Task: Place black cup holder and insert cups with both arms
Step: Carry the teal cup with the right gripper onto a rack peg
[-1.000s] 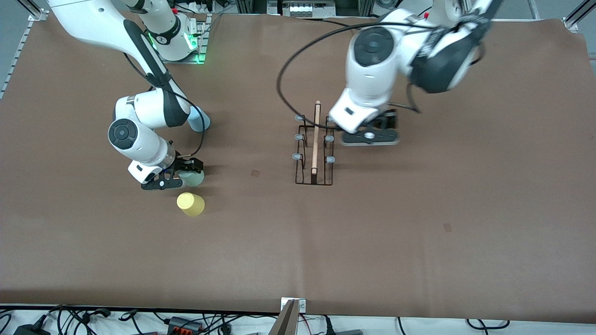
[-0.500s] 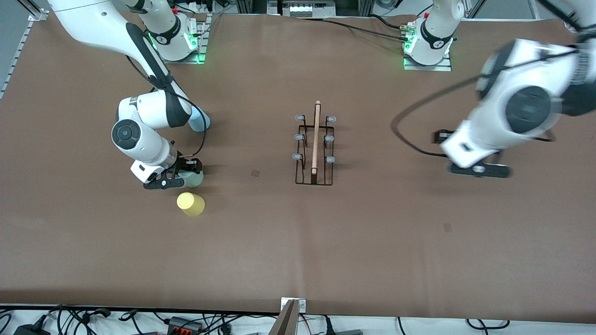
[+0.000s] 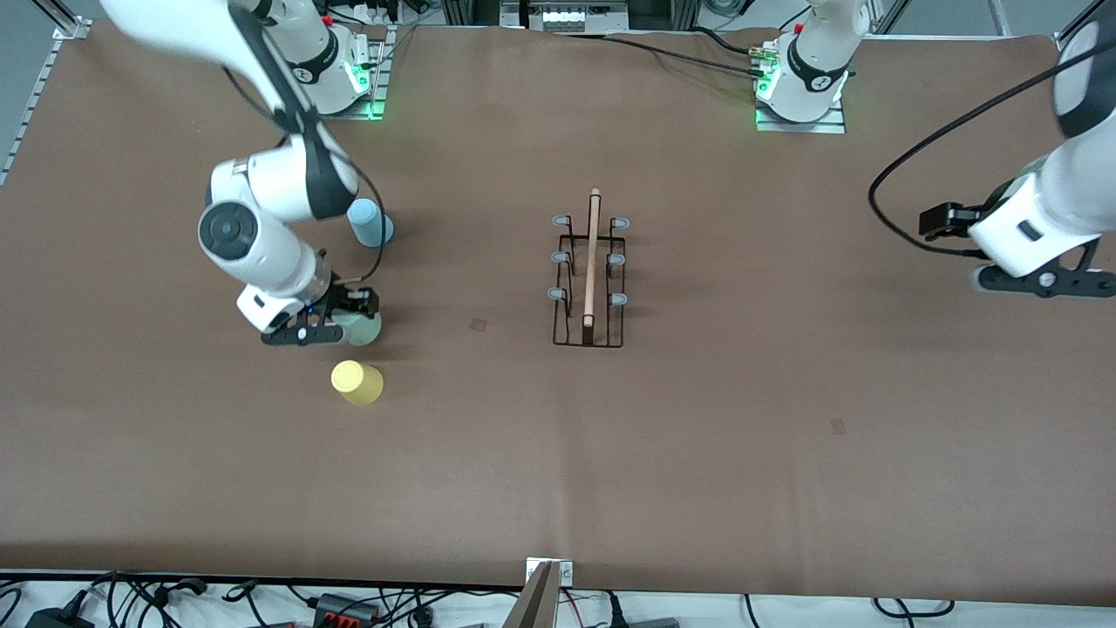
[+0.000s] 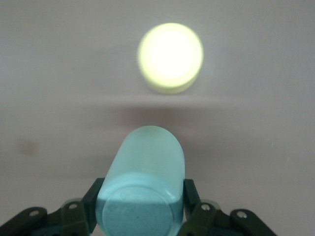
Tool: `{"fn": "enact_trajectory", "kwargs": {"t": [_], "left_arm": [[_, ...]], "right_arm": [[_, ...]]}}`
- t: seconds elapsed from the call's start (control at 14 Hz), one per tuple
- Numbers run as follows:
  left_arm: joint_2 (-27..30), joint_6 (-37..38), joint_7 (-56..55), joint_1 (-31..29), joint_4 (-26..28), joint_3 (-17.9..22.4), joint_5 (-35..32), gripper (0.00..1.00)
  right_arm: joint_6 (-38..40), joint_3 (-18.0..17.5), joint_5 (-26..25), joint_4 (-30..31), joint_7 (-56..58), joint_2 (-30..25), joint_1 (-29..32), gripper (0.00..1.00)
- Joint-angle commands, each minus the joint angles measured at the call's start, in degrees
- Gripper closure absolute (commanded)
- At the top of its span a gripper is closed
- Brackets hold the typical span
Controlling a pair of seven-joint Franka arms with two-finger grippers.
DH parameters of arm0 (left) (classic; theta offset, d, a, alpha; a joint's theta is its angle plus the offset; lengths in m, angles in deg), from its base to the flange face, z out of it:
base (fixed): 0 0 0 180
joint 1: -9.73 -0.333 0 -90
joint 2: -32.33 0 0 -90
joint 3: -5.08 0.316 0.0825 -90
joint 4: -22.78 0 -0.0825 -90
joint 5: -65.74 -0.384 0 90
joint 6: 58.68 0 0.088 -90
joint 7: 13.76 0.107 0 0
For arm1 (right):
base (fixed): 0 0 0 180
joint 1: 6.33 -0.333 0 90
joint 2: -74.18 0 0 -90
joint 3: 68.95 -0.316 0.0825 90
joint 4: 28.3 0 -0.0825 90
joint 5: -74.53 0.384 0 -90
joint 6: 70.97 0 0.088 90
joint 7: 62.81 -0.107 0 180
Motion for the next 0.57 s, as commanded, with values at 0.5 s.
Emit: {"fn": "enact_trajectory", "kwargs": {"t": [0.5], "left_arm": [[13.5,-21.25,5.76,20.0,15.77,28.27,10.35,0.0]], "right_arm": [[3.52,-12.68,-1.99,-8.42,-52.8,-2.91,-18.4,0.84]]}}
